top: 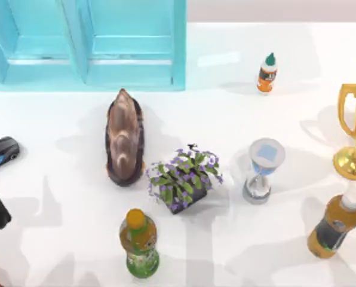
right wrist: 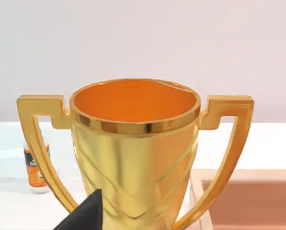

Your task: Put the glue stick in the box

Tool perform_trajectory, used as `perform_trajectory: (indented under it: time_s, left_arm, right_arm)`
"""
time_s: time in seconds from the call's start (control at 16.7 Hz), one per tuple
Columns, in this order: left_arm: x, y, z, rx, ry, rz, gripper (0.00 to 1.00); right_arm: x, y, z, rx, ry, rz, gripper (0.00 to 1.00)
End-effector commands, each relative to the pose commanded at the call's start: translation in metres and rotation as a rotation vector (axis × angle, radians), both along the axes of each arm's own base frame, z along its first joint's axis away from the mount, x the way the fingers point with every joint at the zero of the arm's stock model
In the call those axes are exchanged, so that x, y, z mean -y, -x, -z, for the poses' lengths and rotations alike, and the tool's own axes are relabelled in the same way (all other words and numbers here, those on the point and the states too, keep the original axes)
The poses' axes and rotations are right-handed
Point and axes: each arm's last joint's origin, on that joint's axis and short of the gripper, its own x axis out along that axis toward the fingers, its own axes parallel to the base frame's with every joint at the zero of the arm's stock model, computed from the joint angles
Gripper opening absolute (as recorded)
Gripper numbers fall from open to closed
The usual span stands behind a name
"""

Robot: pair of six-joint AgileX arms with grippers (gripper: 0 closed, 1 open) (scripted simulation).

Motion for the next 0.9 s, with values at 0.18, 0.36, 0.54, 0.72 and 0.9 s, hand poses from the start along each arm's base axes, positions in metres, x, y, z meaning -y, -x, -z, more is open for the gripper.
perform_trajectory:
  time_s: [0.18,0.36,0.54,0.72,0.9]
  left_arm:
    - [0.0,0.0,0.0,0.0,0.0,0.0,1.0]
    - [0.0,0.0,0.0,0.0,0.0,0.0,1.0]
    - [0.0,0.0,0.0,0.0,0.0,0.0,1.0]
    - [0.0,0.0,0.0,0.0,0.0,0.0,1.0]
    - [0.0,0.0,0.0,0.0,0.0,0.0,1.0]
  right_arm:
    - [-0.001,0.0,-0.002,0.0,-0.004,-0.001,1.0]
    - [-0.006,-0.002,-0.024,0.004,-0.034,-0.008,1.0]
    - [-0.018,-0.012,-0.062,-0.003,-0.083,-0.026,1.0]
    - [-0.04,-0.039,-0.102,-0.04,-0.128,-0.05,1.0]
    - [-0.077,-0.079,-0.131,-0.077,-0.162,-0.074,1.0]
